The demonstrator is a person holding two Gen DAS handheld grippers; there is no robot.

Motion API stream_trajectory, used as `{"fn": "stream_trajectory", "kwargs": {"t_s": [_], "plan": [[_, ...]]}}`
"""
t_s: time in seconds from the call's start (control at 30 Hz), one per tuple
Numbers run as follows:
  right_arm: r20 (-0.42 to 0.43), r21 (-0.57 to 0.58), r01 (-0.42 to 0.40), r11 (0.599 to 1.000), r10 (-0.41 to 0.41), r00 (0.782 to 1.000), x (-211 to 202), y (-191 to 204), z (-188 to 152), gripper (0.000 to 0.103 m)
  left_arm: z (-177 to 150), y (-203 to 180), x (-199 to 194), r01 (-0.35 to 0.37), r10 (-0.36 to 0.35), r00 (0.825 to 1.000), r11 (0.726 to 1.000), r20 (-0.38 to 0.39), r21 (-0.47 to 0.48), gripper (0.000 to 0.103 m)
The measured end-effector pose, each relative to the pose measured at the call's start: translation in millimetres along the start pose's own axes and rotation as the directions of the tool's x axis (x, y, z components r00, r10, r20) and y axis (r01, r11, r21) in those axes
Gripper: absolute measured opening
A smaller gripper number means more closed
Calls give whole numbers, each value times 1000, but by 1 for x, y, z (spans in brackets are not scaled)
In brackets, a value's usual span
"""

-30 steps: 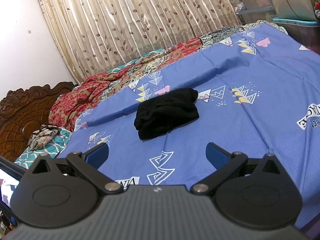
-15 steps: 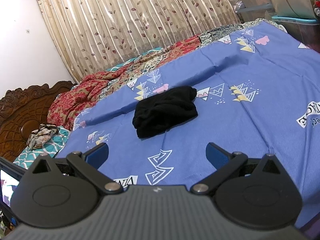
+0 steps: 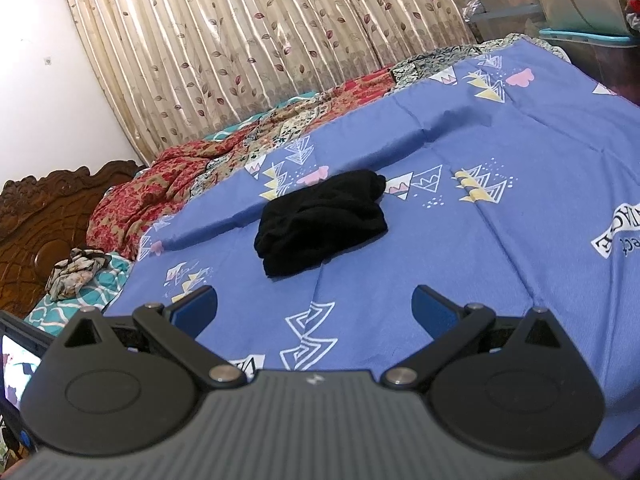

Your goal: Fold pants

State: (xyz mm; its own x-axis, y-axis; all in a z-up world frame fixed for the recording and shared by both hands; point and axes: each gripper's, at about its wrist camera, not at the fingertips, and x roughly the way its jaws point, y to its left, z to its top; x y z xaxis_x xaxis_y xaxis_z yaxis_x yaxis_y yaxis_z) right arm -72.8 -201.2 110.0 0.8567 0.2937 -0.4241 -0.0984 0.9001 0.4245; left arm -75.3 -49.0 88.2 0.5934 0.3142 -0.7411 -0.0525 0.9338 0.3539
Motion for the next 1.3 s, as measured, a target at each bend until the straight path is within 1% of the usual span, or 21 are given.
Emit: {"fn": "stream_trajectory", "kwargs": {"t_s": [0.43,0.83,1.03,1.3], "plan": [[38,-16,-5,1000,6,999,18,2,29,103,43,-3,8,17,-17,1000,1000,9,-8,103],[41,3,4,1000,-4,999,34,-8,44,103,63,-12,21,37,-37,999,999,-10,6,103],[46,8,4,1000,-5,999,41,-11,51,103,74,-14,24,42,-42,999,999,-8,10,103],[47,6,14,1000,-14,999,48,-15,56,103,85,-19,33,64,-64,998,998,-20,11,103]]}}
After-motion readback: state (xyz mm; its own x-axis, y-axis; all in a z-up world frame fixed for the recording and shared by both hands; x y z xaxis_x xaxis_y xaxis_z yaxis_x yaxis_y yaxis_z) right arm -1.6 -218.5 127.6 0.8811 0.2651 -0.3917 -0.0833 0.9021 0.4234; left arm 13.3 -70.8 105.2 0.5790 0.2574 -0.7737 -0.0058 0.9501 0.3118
